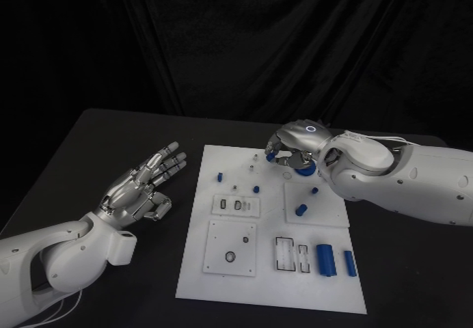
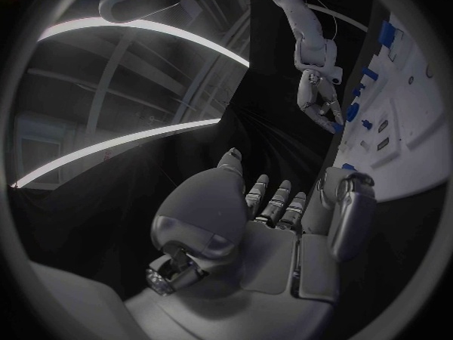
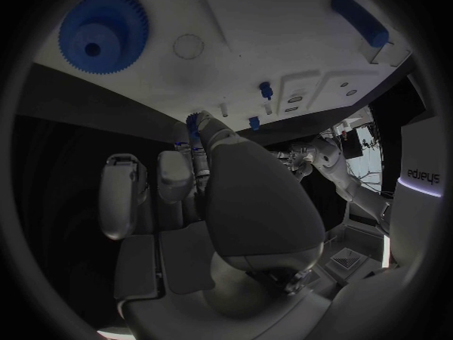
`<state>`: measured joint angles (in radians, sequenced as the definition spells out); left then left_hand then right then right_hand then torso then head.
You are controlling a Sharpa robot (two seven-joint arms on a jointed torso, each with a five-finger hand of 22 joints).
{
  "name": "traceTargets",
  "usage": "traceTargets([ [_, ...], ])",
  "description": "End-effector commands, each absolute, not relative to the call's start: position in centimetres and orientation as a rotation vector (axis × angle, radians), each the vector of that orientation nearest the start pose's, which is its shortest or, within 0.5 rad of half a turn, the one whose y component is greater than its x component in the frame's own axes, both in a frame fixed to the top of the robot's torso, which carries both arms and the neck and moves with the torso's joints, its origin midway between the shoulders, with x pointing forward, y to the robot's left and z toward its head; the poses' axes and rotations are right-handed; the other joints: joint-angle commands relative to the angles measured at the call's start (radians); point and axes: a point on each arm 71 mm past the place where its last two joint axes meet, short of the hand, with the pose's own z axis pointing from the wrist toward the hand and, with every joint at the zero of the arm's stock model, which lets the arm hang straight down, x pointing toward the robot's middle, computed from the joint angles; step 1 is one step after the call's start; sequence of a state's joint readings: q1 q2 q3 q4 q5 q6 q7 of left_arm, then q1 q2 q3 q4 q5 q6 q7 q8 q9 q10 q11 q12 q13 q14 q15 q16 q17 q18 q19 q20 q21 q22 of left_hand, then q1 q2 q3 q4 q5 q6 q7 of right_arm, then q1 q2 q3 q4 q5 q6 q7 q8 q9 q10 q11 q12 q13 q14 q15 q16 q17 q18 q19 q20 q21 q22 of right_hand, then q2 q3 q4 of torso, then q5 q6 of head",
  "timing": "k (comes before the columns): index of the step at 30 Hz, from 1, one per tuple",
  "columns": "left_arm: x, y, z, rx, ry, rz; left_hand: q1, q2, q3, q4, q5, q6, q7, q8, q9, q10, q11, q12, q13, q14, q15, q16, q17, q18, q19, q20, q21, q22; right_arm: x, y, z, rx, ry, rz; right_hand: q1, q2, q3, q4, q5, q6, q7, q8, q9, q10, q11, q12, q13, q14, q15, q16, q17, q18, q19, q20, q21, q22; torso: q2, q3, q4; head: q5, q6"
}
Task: Assemble the parts on the task board
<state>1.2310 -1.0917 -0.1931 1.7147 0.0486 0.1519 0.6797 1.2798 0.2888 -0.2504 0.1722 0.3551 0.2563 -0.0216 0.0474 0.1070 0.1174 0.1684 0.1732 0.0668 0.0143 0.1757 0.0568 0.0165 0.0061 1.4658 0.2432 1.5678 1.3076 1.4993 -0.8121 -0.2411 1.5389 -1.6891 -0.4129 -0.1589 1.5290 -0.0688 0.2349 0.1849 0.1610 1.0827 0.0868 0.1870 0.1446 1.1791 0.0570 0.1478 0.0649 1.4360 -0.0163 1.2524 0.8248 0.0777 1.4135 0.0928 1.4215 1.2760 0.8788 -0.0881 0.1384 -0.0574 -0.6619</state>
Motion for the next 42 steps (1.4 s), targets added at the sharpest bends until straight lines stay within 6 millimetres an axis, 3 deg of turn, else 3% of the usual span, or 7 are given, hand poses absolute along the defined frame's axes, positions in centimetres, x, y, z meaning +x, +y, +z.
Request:
traceTargets([
  [1, 41.9, 25.9, -16.6, -0.940, 1.119, -2.158, -0.010, 0.000, 0.002, -0.005, -0.005, -0.014, -0.010, -0.008, -0.006, -0.008, -0.006, -0.008, -0.004, 0.000, 0.004, -0.004, -0.002, -0.006, 0.105, 0.006, 0.003, 0.263, 50.8, -18.0, -10.0, -0.444, 1.379, 0.452, 0.000, -0.015, 0.004, 0.003, -0.007, 0.026, 0.010, 0.018, 0.093, 0.002, 0.002, -0.006, -0.001, 0.004, -0.005, 0.001, 0.002, -0.010, 0.004, -0.006, 0.006, 0.002, 0.001, -0.0006, 0.0001, 0.001, 0.004],
  [6, 42.0, 25.7, -16.6, -0.940, 1.123, -2.164, -0.011, 0.001, 0.005, -0.006, 0.002, -0.015, -0.013, -0.010, -0.009, -0.014, -0.013, -0.012, -0.008, -0.001, 0.002, -0.007, -0.003, -0.006, 0.105, 0.008, 0.003, 0.263, 51.4, -17.7, -10.0, -0.432, 1.375, 0.438, -0.002, -0.019, 0.004, 0.005, -0.013, 0.024, 0.012, 0.014, 0.095, 0.003, 0.003, -0.011, -0.001, 0.004, -0.004, 0.001, 0.005, -0.011, 0.004, -0.005, 0.006, 0.003, 0.002, 0.0002, -0.0015, 0.004, 0.004],
  [17, 41.9, 25.4, -16.6, -0.940, 1.129, -2.174, -0.016, 0.002, 0.011, -0.007, 0.013, -0.006, 0.001, -0.009, -0.011, -0.019, -0.026, -0.014, -0.013, -0.002, 0.000, -0.009, -0.004, -0.006, 0.105, 0.011, 0.003, 0.263, 52.2, -17.3, -10.0, -0.429, 1.377, 0.420, -0.004, -0.021, 0.003, 0.007, -0.015, 0.024, 0.012, 0.013, 0.096, 0.003, 0.004, -0.014, 0.000, 0.006, -0.004, 0.003, 0.010, -0.012, 0.007, -0.005, 0.008, 0.008, 0.003, 0.0008, 0.0013, 0.007, 0.006],
  [20, 41.9, 25.4, -16.6, -0.941, 1.130, -2.174, -0.017, 0.002, 0.014, -0.009, 0.020, -0.004, 0.006, -0.009, -0.012, -0.020, -0.029, -0.014, -0.015, -0.002, -0.001, -0.009, -0.004, -0.006, 0.105, 0.013, 0.003, 0.263, 52.2, -17.2, -10.0, -0.429, 1.376, 0.420, -0.005, -0.022, 0.003, 0.007, -0.015, 0.023, 0.012, 0.013, 0.096, 0.003, 0.004, -0.015, 0.000, 0.006, -0.003, 0.004, 0.011, -0.012, 0.006, -0.005, 0.008, 0.007, 0.003, 0.0004, -0.0008, 0.010, 0.000],
  [42, 41.9, 25.3, -16.7, -0.953, 1.147, -2.179, -0.018, 0.002, 0.029, -0.019, 0.037, 0.016, 0.036, -0.006, -0.015, -0.024, -0.020, -0.010, -0.023, -0.002, 0.000, -0.008, -0.004, -0.006, 0.105, 0.022, 0.003, 0.263, 52.3, -16.4, -10.2, -0.446, 1.395, 0.422, -0.013, -0.025, 0.003, 0.016, -0.025, 0.020, 0.014, 0.006, 0.098, 0.004, 0.006, -0.025, 0.000, 0.007, -0.002, 0.005, 0.015, -0.012, 0.007, -0.003, 0.009, 0.010, 0.003, -0.0022, 0.0014, 0.016, 0.006],
])
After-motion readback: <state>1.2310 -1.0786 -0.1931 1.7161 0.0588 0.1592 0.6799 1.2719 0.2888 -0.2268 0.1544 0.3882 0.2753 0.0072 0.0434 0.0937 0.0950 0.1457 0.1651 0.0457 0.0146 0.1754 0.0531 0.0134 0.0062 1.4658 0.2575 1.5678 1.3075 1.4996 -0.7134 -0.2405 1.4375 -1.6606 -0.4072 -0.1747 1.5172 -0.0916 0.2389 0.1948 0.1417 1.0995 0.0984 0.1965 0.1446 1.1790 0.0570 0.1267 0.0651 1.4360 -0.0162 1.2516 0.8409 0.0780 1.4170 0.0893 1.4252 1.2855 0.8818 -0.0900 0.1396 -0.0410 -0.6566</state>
